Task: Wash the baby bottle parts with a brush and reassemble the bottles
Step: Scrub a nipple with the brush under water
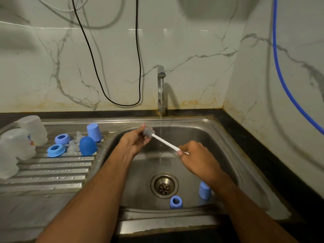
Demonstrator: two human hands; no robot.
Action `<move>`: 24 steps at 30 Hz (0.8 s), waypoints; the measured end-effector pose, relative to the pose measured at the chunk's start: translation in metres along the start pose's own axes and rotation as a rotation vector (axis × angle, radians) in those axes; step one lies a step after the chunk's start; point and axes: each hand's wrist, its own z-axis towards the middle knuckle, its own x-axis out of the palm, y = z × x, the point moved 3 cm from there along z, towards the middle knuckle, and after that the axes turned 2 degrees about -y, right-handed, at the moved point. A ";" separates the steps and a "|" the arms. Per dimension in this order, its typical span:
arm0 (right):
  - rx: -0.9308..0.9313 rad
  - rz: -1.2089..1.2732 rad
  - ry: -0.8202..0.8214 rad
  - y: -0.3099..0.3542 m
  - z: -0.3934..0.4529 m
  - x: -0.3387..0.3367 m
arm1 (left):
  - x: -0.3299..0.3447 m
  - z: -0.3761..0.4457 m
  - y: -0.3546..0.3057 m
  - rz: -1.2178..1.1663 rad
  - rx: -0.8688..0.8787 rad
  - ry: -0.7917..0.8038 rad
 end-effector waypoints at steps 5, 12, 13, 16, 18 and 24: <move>0.493 0.878 0.403 -0.003 -0.008 -0.001 | 0.011 -0.007 -0.003 -0.228 0.036 0.179; 0.160 0.152 0.069 -0.001 -0.003 -0.003 | 0.002 -0.008 0.007 -0.006 -0.021 -0.011; 0.033 -0.065 0.005 0.001 -0.004 -0.002 | -0.003 -0.006 0.009 0.037 -0.029 -0.079; -0.138 -0.255 -0.063 0.007 -0.007 -0.006 | -0.009 -0.005 0.004 0.033 -0.038 -0.118; -0.150 -0.226 -0.062 0.009 -0.006 -0.007 | -0.010 0.001 -0.001 0.011 -0.029 -0.114; 0.458 0.791 0.333 -0.004 -0.007 0.003 | 0.008 -0.007 -0.004 -0.144 0.039 0.117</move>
